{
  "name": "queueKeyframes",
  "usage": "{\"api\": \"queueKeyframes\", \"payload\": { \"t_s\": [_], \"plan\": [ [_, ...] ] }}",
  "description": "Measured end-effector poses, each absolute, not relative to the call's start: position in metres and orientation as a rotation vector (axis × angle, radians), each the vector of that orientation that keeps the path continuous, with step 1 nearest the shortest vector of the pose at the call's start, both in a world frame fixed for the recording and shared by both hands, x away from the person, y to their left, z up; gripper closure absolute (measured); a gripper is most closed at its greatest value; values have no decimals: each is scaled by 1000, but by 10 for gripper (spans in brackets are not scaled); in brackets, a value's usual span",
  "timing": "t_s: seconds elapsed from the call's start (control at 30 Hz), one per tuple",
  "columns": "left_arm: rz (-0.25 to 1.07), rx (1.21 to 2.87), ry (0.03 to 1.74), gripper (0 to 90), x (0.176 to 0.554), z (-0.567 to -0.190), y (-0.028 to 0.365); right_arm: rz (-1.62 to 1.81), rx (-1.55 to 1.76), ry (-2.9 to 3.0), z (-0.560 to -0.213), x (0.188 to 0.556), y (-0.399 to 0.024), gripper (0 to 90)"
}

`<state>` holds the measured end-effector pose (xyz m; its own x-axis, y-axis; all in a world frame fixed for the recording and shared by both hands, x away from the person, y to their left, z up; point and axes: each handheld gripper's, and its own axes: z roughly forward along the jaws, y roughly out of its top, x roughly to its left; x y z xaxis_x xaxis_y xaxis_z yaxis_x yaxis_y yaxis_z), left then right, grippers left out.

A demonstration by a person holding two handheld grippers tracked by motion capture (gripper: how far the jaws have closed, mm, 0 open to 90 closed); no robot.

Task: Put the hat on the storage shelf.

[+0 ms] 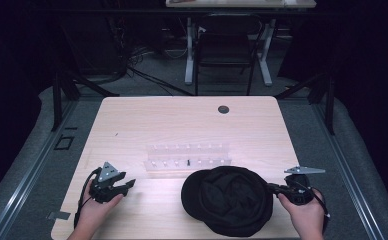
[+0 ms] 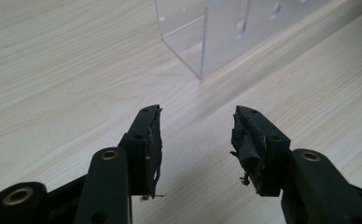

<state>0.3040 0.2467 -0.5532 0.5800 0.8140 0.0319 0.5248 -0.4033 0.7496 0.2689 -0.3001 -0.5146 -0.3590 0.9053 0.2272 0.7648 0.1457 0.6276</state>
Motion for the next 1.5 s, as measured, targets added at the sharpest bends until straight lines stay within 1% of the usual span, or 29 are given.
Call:
{"api": "queueKeyframes", "payload": {
  "t_s": [0.33, 0.53, 0.63, 0.67, 0.73, 0.87, 0.9, 0.93, 0.97, 1.0, 1.17, 1.2, 1.33, 1.4, 1.47, 1.5],
  "plan": [
    [518, 2100, 1060, 520, 304, -554, 247, 949, 1642, 2233, -509, 291, -310, 874],
    [513, 2104, 1059, 520, 304, -554, 246, 911, 1632, 2253, -506, 296, -308, 861],
    [512, 2103, 1060, 520, 304, -554, 246, 902, 1625, 2259, -503, 296, -307, 805],
    [512, 2103, 1060, 520, 304, -554, 246, 899, 1603, 2252, -499, 295, -307, 756],
    [512, 2101, 1061, 520, 304, -554, 246, 904, 1588, 2255, -498, 295, -307, 743],
    [513, 2106, 1060, 520, 304, -554, 246, 875, 1549, 2270, -490, 290, -308, 655],
    [513, 2106, 1060, 520, 304, -554, 246, 875, 1549, 2270, -490, 290, -308, 655],
    [513, 2106, 1060, 520, 304, -554, 246, 843, 1505, 2269, -488, 289, -308, 560],
    [513, 2106, 1060, 520, 304, -554, 246, 843, 1505, 2269, -488, 289, -308, 560],
    [513, 2107, 1060, 520, 304, -554, 246, 800, 1457, 2261, -485, 287, -307, 536],
    [517, 2108, 1057, 520, 304, -554, 245, 780, 1452, 2263, -478, 284, -308, 542],
    [515, 2107, 1059, 520, 304, -555, 245, 746, 1395, 2294, -476, 283, -307, 526],
    [514, 2110, 1059, 521, 303, -555, 244, 699, 1362, 2299, -474, 282, -305, 528],
    [513, 2109, 1060, 521, 304, -555, 244, 662, 1332, 2341, -473, 280, -304, 503],
    [513, 2110, 1059, 520, 304, -555, 244, 652, 1334, 2351, -472, 280, -304, 500],
    [513, 2110, 1059, 520, 304, -555, 244, 645, 1357, 2339, -471, 279, -305, 516]
  ]
}}
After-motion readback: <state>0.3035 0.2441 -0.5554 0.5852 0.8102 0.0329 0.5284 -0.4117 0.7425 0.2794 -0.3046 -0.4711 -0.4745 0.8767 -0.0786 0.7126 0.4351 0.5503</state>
